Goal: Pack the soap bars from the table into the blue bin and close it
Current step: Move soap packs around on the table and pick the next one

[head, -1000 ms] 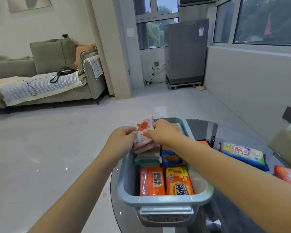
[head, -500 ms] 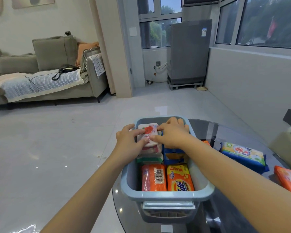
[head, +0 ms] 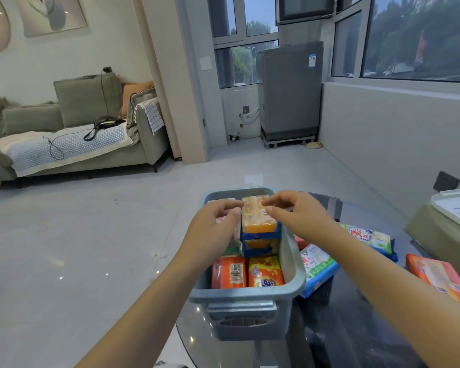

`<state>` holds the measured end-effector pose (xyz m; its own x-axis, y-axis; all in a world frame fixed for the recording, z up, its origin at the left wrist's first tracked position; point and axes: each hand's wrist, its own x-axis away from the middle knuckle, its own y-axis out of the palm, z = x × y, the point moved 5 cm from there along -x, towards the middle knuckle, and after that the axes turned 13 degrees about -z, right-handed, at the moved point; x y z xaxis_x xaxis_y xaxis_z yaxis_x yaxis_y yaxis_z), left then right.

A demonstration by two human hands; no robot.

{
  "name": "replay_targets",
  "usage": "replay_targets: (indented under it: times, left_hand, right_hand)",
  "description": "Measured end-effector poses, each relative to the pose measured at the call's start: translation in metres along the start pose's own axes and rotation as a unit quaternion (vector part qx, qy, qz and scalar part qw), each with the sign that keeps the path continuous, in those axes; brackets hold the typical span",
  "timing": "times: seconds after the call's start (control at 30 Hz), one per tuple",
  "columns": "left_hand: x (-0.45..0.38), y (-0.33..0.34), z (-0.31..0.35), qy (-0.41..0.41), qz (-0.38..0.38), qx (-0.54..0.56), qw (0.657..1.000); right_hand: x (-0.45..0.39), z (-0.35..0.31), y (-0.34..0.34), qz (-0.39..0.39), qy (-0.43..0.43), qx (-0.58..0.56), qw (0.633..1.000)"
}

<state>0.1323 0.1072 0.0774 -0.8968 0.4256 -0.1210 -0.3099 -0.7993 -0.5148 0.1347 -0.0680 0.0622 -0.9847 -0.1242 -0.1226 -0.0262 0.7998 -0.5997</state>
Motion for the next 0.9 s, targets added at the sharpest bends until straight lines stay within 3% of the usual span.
replay_targets:
  times: [0.17,0.33,0.57,0.73,0.9]
  left_hand:
    - [0.003,0.048,0.035,0.039,-0.042,0.043,0.997]
    - [-0.009,0.103,0.057,0.054,-0.082,0.074,0.992]
    - [-0.032,0.179,0.052,0.009,-0.093,0.08,0.992]
    - [-0.051,0.207,0.0,-0.076,-0.035,0.008,0.996]
    - [-0.061,0.206,-0.046,-0.168,0.009,-0.183,0.969]
  right_hand:
    - [0.039,0.019,-0.041,0.064,-0.017,-0.005,0.998]
    - [0.066,0.066,-0.077,0.096,0.029,-0.047,0.994]
    - [0.084,0.131,-0.098,0.104,0.086,-0.011,0.991]
    - [0.079,0.178,-0.1,0.051,0.159,0.147,0.975]
    - [0.063,0.216,-0.095,-0.023,0.213,0.252,0.944]
